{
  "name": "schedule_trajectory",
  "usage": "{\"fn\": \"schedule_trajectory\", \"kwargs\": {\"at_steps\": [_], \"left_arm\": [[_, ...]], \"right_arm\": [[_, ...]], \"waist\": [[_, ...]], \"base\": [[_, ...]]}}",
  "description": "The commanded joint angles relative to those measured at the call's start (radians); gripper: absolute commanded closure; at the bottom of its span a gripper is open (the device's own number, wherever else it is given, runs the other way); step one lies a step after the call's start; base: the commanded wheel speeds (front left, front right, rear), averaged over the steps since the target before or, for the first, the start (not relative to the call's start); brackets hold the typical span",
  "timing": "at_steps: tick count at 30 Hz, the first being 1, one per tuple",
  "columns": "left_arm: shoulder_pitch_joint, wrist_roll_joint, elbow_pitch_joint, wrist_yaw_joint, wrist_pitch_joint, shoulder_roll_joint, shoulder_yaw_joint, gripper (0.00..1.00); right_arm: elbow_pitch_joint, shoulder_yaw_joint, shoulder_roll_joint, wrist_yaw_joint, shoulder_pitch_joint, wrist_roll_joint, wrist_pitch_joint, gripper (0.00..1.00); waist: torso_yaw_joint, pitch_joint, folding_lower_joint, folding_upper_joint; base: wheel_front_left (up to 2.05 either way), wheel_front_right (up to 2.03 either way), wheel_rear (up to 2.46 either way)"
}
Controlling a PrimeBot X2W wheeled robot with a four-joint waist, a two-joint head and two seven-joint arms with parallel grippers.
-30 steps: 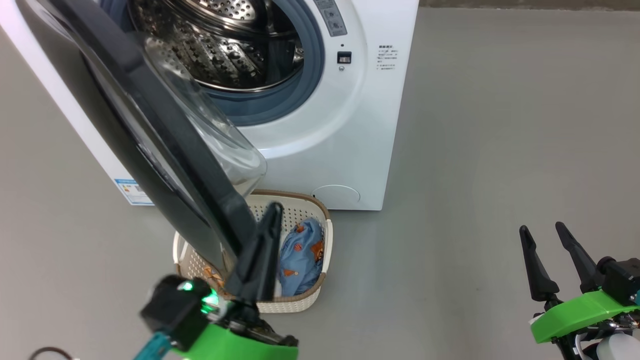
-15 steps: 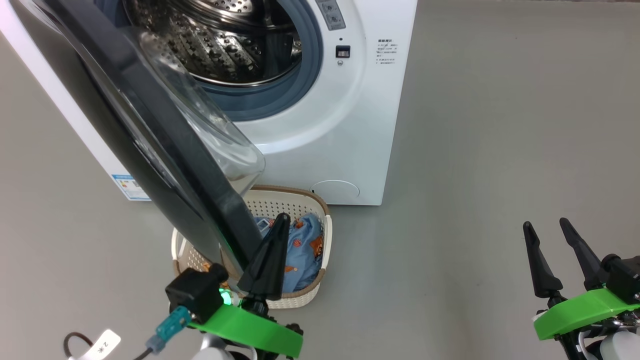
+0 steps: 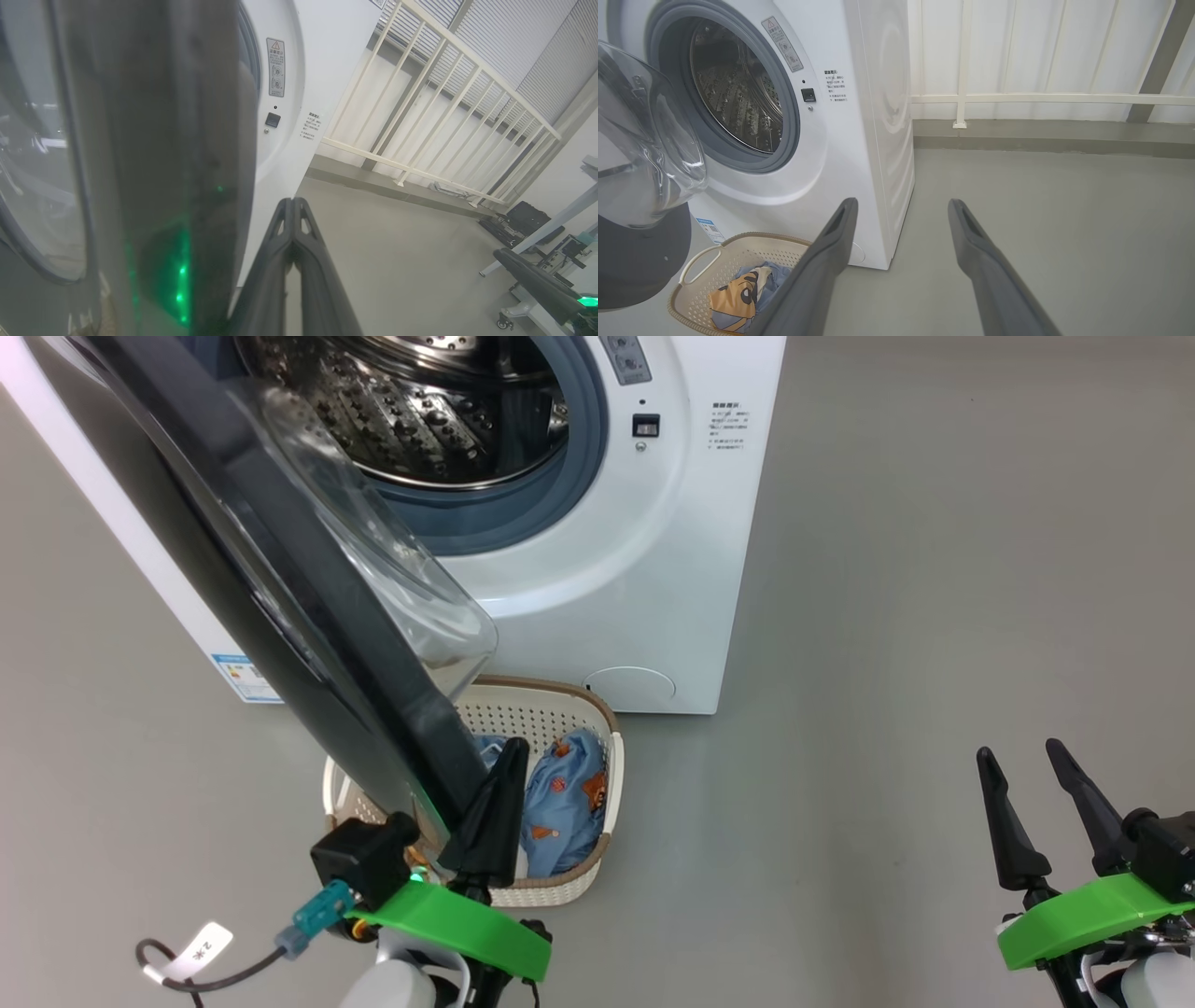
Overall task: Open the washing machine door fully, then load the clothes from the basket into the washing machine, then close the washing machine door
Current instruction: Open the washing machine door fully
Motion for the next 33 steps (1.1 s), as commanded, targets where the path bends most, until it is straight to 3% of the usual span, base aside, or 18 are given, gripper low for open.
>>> {"fn": "schedule_trajectory", "kwargs": {"at_steps": [1, 33], "left_arm": [[-0.042, -0.006, -0.008, -0.002, -0.015, 0.006, 0.033, 1.0], [0.023, 0.023, -0.002, -0.008, -0.022, 0.006, 0.127, 1.0]], "right_arm": [[-0.027, 0.017, -0.023, 0.006, -0.013, 0.005, -0.012, 0.0], [-0.047, 0.006, -0.029, 0.006, 0.006, -0.002, -0.012, 0.0]], "waist": [[0.001, -0.001, -0.0001, 0.0], [0.109, -0.028, -0.0001, 0.0]], "base": [[0.0, 0.0, 0.0], [0.0, 0.0, 0.0]]}}
